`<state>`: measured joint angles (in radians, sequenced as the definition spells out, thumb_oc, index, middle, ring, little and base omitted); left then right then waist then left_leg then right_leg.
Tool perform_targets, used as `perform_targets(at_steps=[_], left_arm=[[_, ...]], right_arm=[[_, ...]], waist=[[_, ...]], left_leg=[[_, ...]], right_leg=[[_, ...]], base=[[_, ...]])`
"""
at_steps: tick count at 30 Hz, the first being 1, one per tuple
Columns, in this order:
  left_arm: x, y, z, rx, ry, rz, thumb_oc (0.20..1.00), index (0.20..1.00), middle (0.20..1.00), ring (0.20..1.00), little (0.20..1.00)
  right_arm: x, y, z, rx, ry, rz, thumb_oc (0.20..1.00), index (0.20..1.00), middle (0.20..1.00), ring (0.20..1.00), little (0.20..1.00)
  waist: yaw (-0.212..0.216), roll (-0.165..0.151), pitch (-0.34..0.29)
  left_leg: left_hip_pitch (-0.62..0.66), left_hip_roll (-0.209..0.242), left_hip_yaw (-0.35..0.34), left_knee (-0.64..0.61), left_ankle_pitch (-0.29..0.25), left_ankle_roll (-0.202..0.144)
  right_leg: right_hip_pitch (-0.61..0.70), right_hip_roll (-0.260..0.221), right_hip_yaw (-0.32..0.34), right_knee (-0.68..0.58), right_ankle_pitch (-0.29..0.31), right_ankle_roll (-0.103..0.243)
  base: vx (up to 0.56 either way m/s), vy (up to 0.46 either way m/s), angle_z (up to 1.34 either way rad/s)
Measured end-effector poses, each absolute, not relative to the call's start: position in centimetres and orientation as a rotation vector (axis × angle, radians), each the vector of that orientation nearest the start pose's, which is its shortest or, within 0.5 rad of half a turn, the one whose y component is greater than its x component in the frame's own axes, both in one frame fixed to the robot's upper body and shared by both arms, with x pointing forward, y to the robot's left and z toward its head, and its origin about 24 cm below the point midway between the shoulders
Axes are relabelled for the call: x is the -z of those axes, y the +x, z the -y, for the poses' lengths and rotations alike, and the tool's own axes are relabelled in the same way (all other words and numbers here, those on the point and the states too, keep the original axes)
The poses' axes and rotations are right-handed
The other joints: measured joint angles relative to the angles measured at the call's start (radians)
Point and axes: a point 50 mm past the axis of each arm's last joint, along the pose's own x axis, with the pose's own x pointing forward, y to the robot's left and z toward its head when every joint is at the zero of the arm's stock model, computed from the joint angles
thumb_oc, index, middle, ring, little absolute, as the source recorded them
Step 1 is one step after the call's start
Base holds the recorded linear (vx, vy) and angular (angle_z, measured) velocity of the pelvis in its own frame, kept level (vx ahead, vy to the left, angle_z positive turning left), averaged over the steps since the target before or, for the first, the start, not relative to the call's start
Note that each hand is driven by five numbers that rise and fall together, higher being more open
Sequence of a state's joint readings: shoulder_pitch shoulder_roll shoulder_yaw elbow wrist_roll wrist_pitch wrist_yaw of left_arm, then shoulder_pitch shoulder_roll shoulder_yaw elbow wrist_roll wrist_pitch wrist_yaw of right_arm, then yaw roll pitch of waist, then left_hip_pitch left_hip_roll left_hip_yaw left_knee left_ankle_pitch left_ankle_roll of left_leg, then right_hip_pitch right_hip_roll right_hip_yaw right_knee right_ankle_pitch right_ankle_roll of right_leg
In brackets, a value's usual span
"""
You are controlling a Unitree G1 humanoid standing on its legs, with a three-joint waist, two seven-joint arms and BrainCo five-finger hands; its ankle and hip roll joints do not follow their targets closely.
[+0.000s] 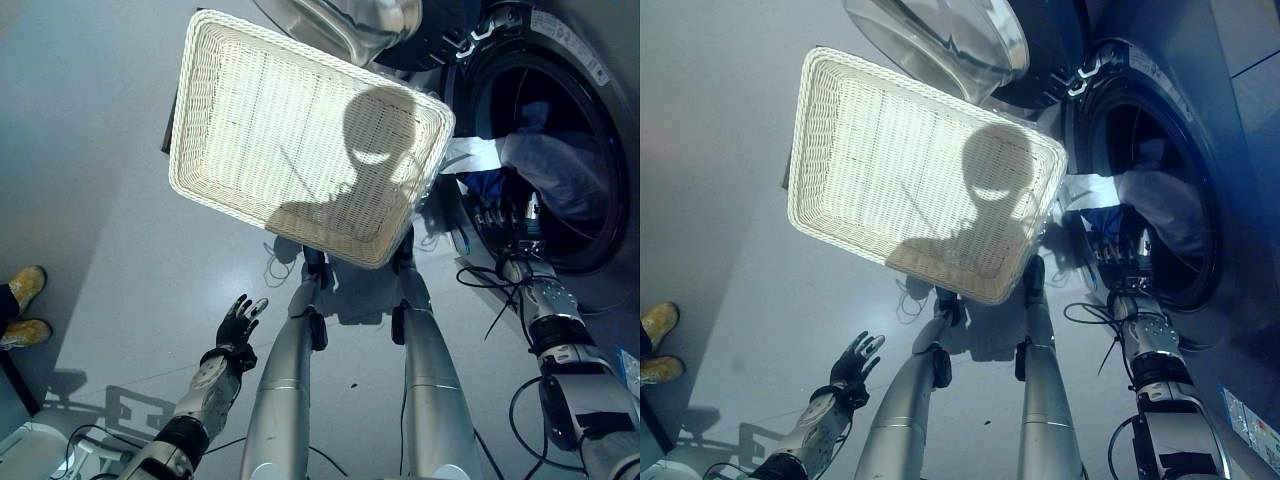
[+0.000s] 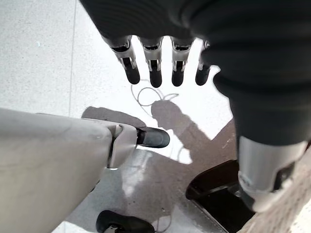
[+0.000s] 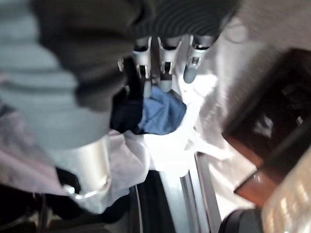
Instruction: Put the clothes into the washing machine.
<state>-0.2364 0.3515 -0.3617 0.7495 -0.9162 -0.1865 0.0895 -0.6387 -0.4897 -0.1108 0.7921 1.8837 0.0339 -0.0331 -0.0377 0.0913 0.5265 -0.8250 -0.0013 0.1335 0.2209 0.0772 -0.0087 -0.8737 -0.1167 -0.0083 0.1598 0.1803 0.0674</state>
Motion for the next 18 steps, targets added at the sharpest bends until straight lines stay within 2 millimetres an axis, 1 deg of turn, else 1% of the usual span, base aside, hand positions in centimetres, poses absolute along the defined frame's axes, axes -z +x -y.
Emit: perform_targets(at_steps=[1,2,6,8,10,11,12,13,14,15,16,17,18], left_arm=[[5.3,26.2,-20.5,-0.177,-0.354,-0.428,1.000,1.000,1.000,1.000,1.000],[5.3,26.2,-20.5,-0.177,-0.354,-0.428,1.000,1.000,1.000,1.000,1.000],[5.7,26.0,-20.0,-0.186,-0.376,-0.442,1.000,1.000,1.000,1.000,1.000],[5.8,26.0,-19.8,-0.189,-0.388,-0.441,1.000,1.000,1.000,1.000,1.000],[5.9,26.0,-19.5,-0.189,-0.398,-0.444,1.000,1.000,1.000,1.000,1.000],[6.1,25.9,-19.5,-0.194,-0.403,-0.451,1.000,1.000,1.000,1.000,1.000],[6.1,25.9,-19.5,-0.194,-0.403,-0.451,1.000,1.000,1.000,1.000,1.000],[6.4,25.7,-19.4,-0.205,-0.412,-0.464,1.000,1.000,1.000,1.000,1.000],[6.6,25.6,-19.4,-0.208,-0.414,-0.472,1.000,1.000,1.000,1.000,1.000],[6.9,25.4,-19.4,-0.205,-0.400,-0.483,1.000,1.000,1.000,1.000,1.000],[7.2,25.2,-19.4,-0.210,-0.402,-0.493,1.000,1.000,1.000,1.000,1.000],[7.5,25.0,-19.4,-0.215,-0.411,-0.506,1.000,1.000,1.000,1.000,1.000],[7.6,24.9,-19.4,-0.214,-0.410,-0.509,1.000,1.000,1.000,1.000,1.000]], right_arm=[[-9.4,35.5,28.0,0.260,1.563,0.098,1.000,1.000,1.000,1.000,1.000],[-9.4,35.5,28.0,0.260,1.563,0.098,1.000,1.000,1.000,1.000,1.000],[-8.4,35.4,26.8,0.318,1.660,0.128,1.000,1.000,1.000,1.000,1.000],[-7.7,35.3,26.3,0.341,1.670,0.123,1.000,1.000,1.000,1.000,1.000],[-6.7,35.0,25.8,0.359,1.643,0.108,1.000,1.000,1.000,1.000,1.000],[-5.9,34.6,25.2,0.367,1.566,0.108,1.000,1.000,1.000,1.000,1.000],[-5.9,34.6,25.2,0.367,1.566,0.108,1.000,1.000,1.000,1.000,1.000],[-4.7,34.0,24.7,0.376,1.435,0.091,1.000,1.000,1.000,1.000,1.000],[-3.8,33.6,24.1,0.374,1.387,0.060,1.000,1.000,1.000,1.000,1.000],[-2.3,32.9,23.3,0.352,1.241,-0.007,1.000,1.000,1.000,1.000,1.000],[-1.1,32.4,22.9,0.339,1.128,-0.065,1.000,1.000,1.000,1.000,1.000],[0.7,31.4,22.5,0.333,1.017,-0.147,1.000,1.000,1.000,1.000,1.000],[1.5,30.9,22.4,0.332,0.973,-0.179,1.000,1.000,1.000,1.000,1.000]], waist=[[0.000,0.000,0.000],[0.000,0.000,0.000],[-0.003,0.000,0.000],[-0.002,0.000,0.000],[-0.002,0.000,0.000],[-0.003,0.000,0.000],[-0.003,0.000,0.000],[-0.004,0.000,0.000],[-0.004,0.000,0.000],[-0.005,0.000,0.000],[-0.005,0.000,0.000],[-0.005,-0.001,0.000],[-0.004,-0.001,-0.001]], left_leg=[[0.005,0.000,0.000,0.000,0.001,0.000],[0.005,0.000,0.000,0.000,0.001,0.000],[0.034,0.001,-0.002,-0.001,0.000,-0.001],[0.048,0.001,-0.002,-0.004,-0.001,-0.003],[0.065,0.001,-0.002,-0.007,-0.001,-0.003],[0.080,0.000,-0.002,-0.010,-0.001,-0.003],[0.080,0.000,-0.002,-0.010,-0.001,-0.003],[0.110,0.000,-0.003,-0.016,-0.001,-0.003],[0.131,0.000,-0.003,-0.020,-0.001,-0.003],[0.165,0.000,-0.005,-0.030,-0.003,-0.005],[0.193,0.001,-0.007,-0.035,-0.003,-0.005],[0.232,0.001,-0.012,-0.042,-0.004,-0.007],[0.254,0.001,-0.015,-0.048,-0.006,-0.009]], right_leg=[[0.004,0.000,0.000,0.000,0.000,0.000],[0.004,0.000,0.000,0.000,0.000,0.000],[0.033,0.002,0.000,-0.001,-0.002,-0.002],[0.046,0.003,0.000,0.000,-0.004,-0.003],[0.062,0.002,-0.001,0.000,-0.006,-0.002],[0.075,0.002,-0.001,0.001,-0.008,-0.003],[0.075,0.002,-0.001,0.001,-0.008,-0.003],[0.102,0.002,-0.001,0.001,-0.011,-0.004],[0.122,0.002,-0.002,0.001,-0.014,-0.005],[0.154,0.002,-0.006,0.000,-0.021,-0.003],[0.182,0.001,-0.011,-0.001,-0.025,-0.003],[0.222,0.000,-0.019,-0.003,-0.035,-0.003],[0.242,-0.001,-0.025,-0.004,-0.039,-0.003]], base=[[-0.03,0.021,-0.01],[-0.05,0.031,-0.01],[-0.03,0.025,0.00],[-0.05,0.055,0.01],[-0.05,0.076,0.01],[-0.04,0.066,0.01],[-0.03,0.043,0.00],[-0.03,0.032,0.00],[-0.04,0.045,0.02],[-0.02,0.026,0.06],[-0.02,0.016,0.11],[-0.01,0.006,0.11],[-0.01,0.012,0.15]])
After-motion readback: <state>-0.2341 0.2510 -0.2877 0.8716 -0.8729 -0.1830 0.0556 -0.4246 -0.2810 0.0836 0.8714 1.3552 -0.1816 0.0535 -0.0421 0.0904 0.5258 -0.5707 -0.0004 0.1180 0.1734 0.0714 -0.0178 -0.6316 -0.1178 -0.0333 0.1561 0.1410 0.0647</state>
